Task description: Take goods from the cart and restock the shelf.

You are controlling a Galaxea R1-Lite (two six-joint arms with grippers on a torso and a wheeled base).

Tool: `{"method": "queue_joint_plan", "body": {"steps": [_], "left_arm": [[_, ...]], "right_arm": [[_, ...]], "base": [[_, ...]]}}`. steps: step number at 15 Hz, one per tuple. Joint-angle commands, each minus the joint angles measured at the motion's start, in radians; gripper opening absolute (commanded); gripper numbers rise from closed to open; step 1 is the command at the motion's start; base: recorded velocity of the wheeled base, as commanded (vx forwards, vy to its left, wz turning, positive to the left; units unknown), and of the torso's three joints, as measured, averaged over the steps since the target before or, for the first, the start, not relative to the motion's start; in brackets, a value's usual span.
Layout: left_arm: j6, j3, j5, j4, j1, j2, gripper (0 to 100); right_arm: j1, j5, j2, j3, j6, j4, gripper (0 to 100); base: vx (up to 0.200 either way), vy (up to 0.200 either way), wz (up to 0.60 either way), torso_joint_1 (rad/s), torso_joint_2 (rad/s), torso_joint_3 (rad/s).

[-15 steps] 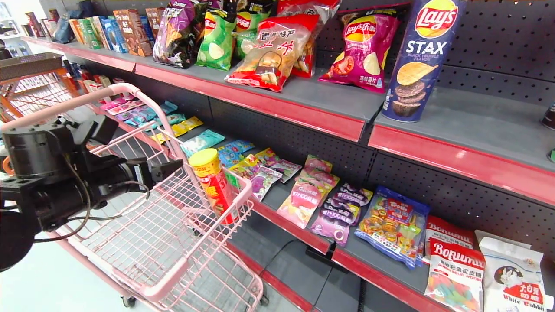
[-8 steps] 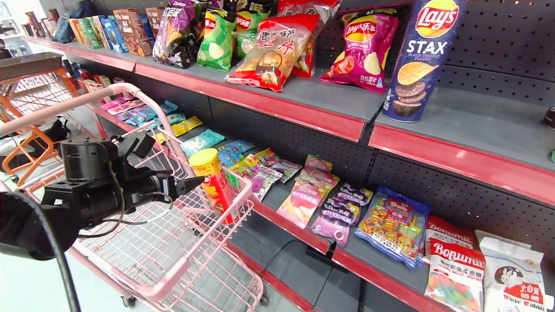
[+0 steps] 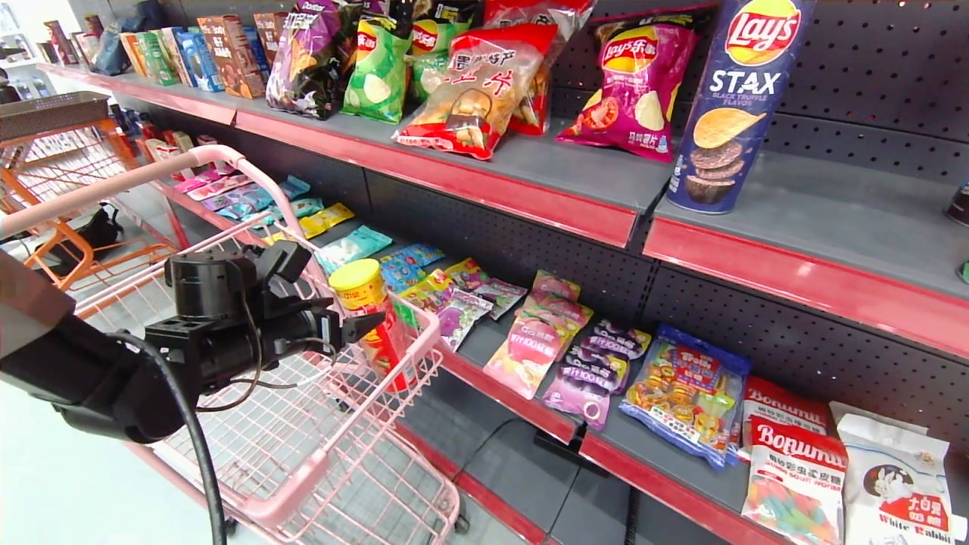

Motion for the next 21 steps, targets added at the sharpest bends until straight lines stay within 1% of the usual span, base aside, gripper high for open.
{"method": "queue_joint_plan", "body": {"steps": [1,5,8,10,11,12,16,19,20,21], "left_arm": [[0.004,-0.011,0.002,-0.009,-0.002,0.034,100],[0.018,-0.057,0.005,-0.021,-0.003,0.067,100],[0.018,-0.09,0.007,-0.021,-0.01,0.092,100],[0.018,-0.09,0.007,-0.021,-0.011,0.1,100],[0.019,-0.09,0.017,-0.026,-0.014,0.115,100],[0.019,-0.089,0.028,-0.044,-0.014,0.123,0],[0.016,-0.087,0.025,-0.056,-0.013,0.11,0],[0.012,-0.084,0.025,-0.035,-0.008,0.046,0],[0.005,-0.081,0.027,0.043,-0.002,-0.041,0],[0.005,-0.081,0.028,0.074,0.004,-0.072,0]], "right_arm": [[0.001,0.0,0.001,0.0,0.0,0.0,100],[0.001,0.0,0.001,0.0,0.0,-0.001,100],[0.001,0.0,0.001,0.0,-0.002,0.0,100],[0.001,0.0,0.001,0.0,-0.002,0.0,100],[0.001,0.0,0.001,0.0,-0.002,0.0,100],[0.001,0.002,0.001,0.0,-0.002,0.0,100],[0.001,0.002,0.001,0.0,-0.002,-0.001,100],[0.001,0.003,0.001,0.0,-0.002,-0.001,100],[0.001,0.003,0.001,0.0,0.0,-0.001,100],[0.001,0.005,0.001,0.0,-0.002,-0.001,100]], "base": [[0.0,0.0,0.0,0.0,0.0,0.0],[0.0,0.0,0.0,0.0,0.0,0.0],[0.0,0.0,0.0,0.0,0.0,0.0],[0.0,0.0,0.0,0.0,0.0,0.0],[0.0,0.0,0.0,0.0,0.0,0.0],[0.0,0.0,0.0,0.0,0.0,0.0],[0.0,0.0,0.0,0.0,0.0,0.0],[0.0,0.0,0.0,0.0,0.0,0.0],[0.0,0.0,0.0,0.0,0.0,0.0],[0.0,0.0,0.0,0.0,0.0,0.0]]}}
